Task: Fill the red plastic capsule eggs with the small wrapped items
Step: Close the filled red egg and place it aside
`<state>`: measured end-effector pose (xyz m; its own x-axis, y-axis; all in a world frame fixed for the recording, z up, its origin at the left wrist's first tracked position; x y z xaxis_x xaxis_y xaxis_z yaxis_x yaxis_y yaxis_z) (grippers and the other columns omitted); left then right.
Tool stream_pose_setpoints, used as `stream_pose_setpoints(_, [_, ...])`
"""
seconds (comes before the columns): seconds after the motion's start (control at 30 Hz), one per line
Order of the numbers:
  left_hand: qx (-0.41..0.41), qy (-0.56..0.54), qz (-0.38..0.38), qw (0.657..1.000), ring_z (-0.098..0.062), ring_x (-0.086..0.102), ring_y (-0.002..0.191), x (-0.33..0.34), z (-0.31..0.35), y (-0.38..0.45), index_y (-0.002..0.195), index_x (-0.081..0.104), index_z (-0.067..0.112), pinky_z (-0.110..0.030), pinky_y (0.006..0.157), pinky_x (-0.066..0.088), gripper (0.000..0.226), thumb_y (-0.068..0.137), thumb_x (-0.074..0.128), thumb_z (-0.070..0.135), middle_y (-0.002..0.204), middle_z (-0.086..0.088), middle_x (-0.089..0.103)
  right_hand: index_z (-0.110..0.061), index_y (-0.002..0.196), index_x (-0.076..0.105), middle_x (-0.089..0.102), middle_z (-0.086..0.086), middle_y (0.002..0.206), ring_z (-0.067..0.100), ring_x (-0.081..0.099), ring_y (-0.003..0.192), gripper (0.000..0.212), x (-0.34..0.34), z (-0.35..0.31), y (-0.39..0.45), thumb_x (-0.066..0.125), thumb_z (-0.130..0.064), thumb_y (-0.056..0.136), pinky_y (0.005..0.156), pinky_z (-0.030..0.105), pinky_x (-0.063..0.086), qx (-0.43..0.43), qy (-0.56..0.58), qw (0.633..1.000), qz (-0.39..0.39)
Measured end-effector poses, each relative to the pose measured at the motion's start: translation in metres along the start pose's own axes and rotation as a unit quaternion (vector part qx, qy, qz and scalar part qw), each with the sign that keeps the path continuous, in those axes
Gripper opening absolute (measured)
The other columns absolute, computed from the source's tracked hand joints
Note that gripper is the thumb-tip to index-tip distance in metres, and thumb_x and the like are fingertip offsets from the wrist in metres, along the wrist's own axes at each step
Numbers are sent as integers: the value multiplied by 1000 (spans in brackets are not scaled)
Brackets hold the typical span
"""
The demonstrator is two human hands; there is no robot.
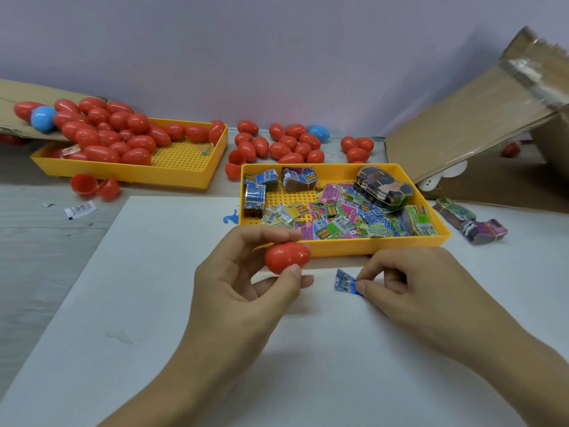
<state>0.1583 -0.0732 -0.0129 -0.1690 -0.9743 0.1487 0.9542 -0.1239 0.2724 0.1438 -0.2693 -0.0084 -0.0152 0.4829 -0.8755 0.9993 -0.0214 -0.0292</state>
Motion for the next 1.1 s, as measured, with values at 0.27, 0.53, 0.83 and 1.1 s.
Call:
stream_pose_setpoints(0.27, [-31, 63, -65, 995, -19, 65, 78, 12, -3, -1, 89, 79, 18, -34, 63, 57, 27, 88, 52, 13, 99, -1, 60, -15, 70, 74, 32, -5, 50, 7, 26, 41, 17, 14, -15, -6, 84, -28, 74, 39, 15, 25, 42, 425, 898, -102])
stream_pose_setpoints(0.53, [-2, 65, -94, 993, -20, 62, 78, 22, 1, -3, 77, 72, 4, -30, 63, 57, 31, 76, 72, 35, 88, -5, 59, -21, 70, 73, 35, -10, 50, 4, 19, 40, 5, 49, -36, -24, 76, -23, 74, 35, 14, 17, 119, 558, 788, -233])
stream_pose_setpoints(0.83, [-106, -55, -118, 986, -19, 66, 73, 18, -15, 3, 81, 78, 11, -27, 57, 52, 20, 78, 72, 29, 81, -6, 66, -29, 94, 78, 55, -3, 62, 4, 48, 52, 20, -4, -34, -13, 72, -21, 77, 46, 12, 37, -50, 438, 898, 8])
stream_pose_setpoints(1.1, [-214, -148, -281, 924, -16, 63, 68, 49, -16, -20, 84, 73, 14, -26, 53, 48, 26, 95, 59, 33, 77, -1, 65, -37, 108, 76, 57, -10, 84, 11, 57, 74, 36, -1, -57, -23, 70, -44, 73, 61, 20, 47, -144, 405, 901, -67])
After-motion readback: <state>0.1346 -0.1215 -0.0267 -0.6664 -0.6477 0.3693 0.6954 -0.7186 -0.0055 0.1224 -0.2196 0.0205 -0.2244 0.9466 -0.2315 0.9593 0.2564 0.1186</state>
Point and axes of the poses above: each hand's wrist, its own y-axis towards the middle knuckle, its own x-axis out of the palm, z = x × y, the point moved 9 cm from there along y, towards the middle knuckle
